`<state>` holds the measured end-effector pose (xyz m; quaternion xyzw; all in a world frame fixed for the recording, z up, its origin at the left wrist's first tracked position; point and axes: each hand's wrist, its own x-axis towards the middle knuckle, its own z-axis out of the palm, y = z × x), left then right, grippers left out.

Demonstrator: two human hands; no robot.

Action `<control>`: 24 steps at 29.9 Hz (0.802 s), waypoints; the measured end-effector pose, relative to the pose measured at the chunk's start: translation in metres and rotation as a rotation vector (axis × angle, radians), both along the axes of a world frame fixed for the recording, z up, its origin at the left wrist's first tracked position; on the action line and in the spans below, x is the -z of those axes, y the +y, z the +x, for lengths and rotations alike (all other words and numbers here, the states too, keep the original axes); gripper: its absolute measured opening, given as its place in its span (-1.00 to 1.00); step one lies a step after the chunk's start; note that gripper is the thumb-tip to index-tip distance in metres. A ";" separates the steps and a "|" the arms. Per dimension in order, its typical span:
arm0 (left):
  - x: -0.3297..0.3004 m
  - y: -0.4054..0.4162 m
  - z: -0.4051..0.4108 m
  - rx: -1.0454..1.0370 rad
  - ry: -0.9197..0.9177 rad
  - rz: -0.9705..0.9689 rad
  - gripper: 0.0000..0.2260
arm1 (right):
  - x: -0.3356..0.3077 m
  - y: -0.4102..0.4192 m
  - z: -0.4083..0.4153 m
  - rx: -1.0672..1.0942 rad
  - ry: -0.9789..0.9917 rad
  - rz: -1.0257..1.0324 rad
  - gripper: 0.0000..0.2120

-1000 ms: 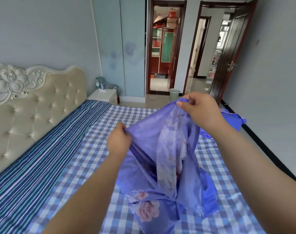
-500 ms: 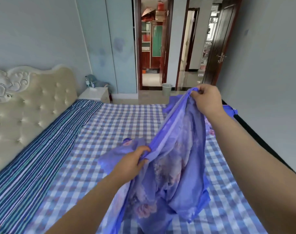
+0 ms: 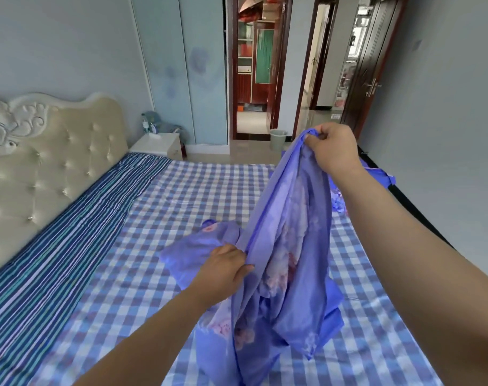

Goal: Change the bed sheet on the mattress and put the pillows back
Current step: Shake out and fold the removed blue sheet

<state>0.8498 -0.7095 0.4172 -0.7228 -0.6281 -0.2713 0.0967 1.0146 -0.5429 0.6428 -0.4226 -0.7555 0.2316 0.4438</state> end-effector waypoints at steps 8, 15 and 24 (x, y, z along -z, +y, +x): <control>-0.009 0.013 0.011 -0.259 -0.380 -0.353 -0.68 | 0.003 0.010 0.008 0.033 -0.012 0.022 -0.88; -0.082 -0.011 -0.081 -0.258 -0.985 -0.146 -0.78 | 0.029 0.036 0.038 0.114 -0.130 -0.037 -0.79; -0.062 -0.041 -0.119 -0.097 -1.255 -0.348 -0.51 | 0.037 0.041 0.063 -0.323 -0.482 -0.387 -0.73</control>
